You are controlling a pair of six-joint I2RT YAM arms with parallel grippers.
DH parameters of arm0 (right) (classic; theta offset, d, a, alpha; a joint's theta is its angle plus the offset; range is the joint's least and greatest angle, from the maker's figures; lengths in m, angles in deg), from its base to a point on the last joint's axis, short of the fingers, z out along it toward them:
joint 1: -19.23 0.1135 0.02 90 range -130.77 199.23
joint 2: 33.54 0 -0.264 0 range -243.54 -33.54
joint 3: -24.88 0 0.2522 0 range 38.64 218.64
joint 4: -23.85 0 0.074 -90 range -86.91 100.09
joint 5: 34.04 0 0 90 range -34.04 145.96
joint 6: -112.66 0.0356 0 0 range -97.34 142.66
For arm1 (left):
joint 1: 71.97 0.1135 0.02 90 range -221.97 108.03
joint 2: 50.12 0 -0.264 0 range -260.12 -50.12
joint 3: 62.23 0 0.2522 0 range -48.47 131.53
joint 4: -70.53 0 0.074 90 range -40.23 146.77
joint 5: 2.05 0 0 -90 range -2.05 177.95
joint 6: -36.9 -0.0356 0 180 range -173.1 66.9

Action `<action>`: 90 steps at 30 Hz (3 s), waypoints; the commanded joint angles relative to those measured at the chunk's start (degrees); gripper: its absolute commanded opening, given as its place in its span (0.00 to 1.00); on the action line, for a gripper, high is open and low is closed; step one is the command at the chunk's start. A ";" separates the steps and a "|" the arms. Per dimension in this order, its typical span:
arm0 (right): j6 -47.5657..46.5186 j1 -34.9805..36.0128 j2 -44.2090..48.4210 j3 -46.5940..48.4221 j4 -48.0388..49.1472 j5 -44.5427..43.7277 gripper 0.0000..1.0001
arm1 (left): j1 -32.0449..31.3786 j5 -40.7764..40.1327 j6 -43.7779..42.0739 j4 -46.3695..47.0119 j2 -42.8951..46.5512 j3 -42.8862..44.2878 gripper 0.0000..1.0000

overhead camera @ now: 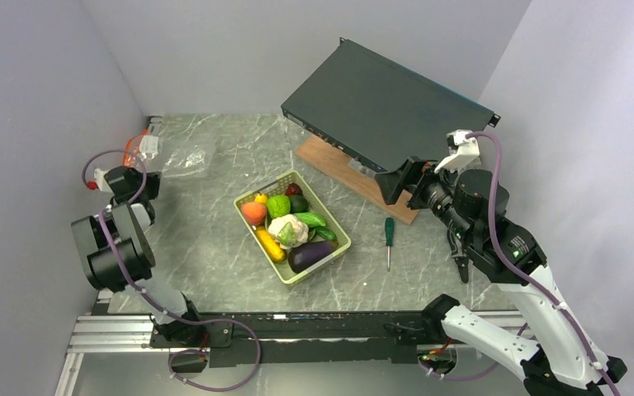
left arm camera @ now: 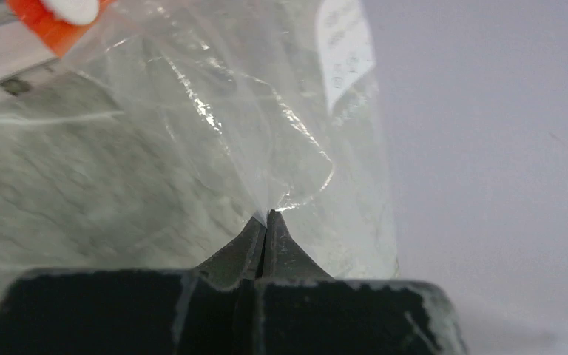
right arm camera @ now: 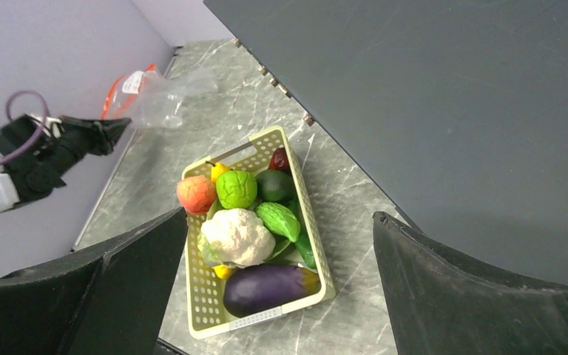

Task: Place the food in the zip-top bag and seal the zipper
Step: Pick up the zipper food storage bag at the center of the board, then place the zipper food storage bag at the center of the board.

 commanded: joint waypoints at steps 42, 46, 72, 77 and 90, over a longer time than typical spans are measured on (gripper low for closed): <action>0.57 4.18 -9.02 1.55 0.17 27.72 1.00 | -18.70 27.70 -43.28 -63.76 78.08 -5.73 0.00; 3.76 5.39 -9.88 1.06 2.77 27.14 1.00 | -23.05 28.26 -43.65 -63.51 75.75 -5.35 0.00; 6.65 15.36 -15.26 1.08 7.44 19.03 1.00 | -42.70 -13.75 -50.10 -83.44 58.97 11.99 0.00; 6.72 15.37 -15.03 0.92 7.11 18.49 1.00 | -60.98 -21.92 -48.93 -79.26 55.91 8.50 0.00; 17.53 16.86 -21.71 5.28 3.00 12.69 0.98 | -79.52 -23.18 -46.38 -65.46 64.78 -4.03 0.00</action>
